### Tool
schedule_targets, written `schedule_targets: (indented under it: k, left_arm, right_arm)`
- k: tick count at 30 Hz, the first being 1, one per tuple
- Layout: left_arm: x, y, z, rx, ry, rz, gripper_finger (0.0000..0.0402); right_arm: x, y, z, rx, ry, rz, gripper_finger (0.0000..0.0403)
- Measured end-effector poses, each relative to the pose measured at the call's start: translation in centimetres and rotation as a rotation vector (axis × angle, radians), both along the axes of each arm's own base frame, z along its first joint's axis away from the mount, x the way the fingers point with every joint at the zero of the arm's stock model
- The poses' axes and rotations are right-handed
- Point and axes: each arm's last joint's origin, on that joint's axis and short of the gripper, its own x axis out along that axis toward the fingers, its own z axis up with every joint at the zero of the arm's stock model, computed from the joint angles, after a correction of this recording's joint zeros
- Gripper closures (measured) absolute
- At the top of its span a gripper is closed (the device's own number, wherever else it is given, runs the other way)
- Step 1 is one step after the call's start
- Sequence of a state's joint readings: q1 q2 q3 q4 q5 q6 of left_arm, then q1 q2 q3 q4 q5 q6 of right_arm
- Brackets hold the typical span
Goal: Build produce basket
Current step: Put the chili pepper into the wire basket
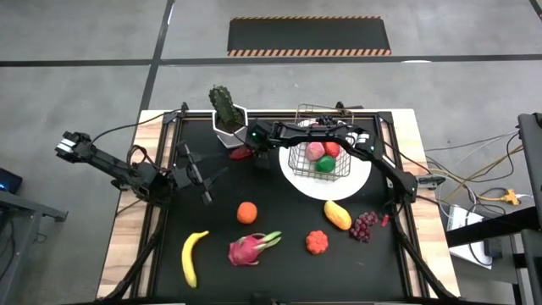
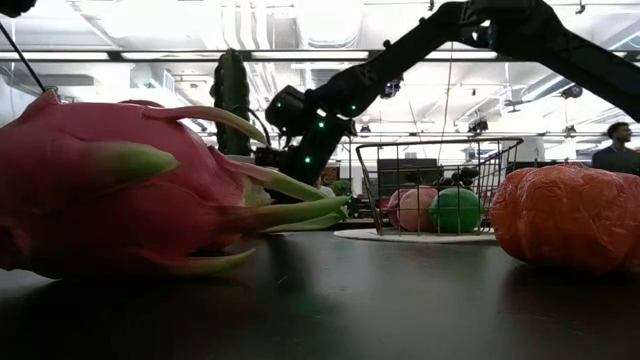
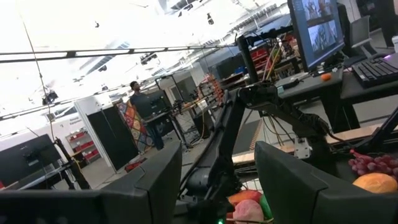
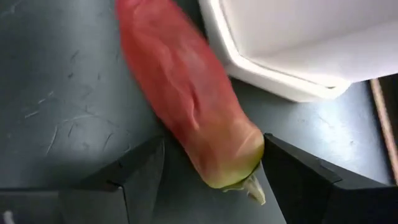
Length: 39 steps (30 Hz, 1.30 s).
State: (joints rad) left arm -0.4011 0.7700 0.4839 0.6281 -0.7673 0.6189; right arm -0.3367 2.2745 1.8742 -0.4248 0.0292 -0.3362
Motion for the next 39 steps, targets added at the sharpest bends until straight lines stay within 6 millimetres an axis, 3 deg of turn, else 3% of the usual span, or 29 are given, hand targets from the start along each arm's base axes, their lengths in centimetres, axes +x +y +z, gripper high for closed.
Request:
schedule_targets:
  k: [7, 18, 23, 32, 39]
  left_arm:
    - [0.0, 0.0, 0.0, 0.0, -0.001, 0.0, 0.0217]
    - [-0.1, 0.0, 0.1, -0.002, -0.005, 0.0, 0.0217]
    - [-0.1, 0.0, 0.1, 0.001, -0.004, 0.001, 0.0217]
    - [-0.1, 0.0, 0.1, 0.01, -0.004, 0.004, 0.0217]
    - [-0.1, 0.1, 0.3, 0.005, -0.015, 0.004, 0.0217]
  right_arm:
    - [0.1, 0.0, -0.2, -0.008, 0.0, 0.034, 0.0177]
    - [0.1, 0.5, 0.2, -0.027, 0.016, 0.07, 0.0306]
    - [0.0, 1.3, 1.2, -0.024, 0.02, 0.082, 0.0313]
    - [-0.7, 4.6, 5.8, 0.004, 0.004, 0.099, 0.0308]
    - [-2.6, 8.2, 10.4, 0.082, 0.017, 0.062, 0.0308]
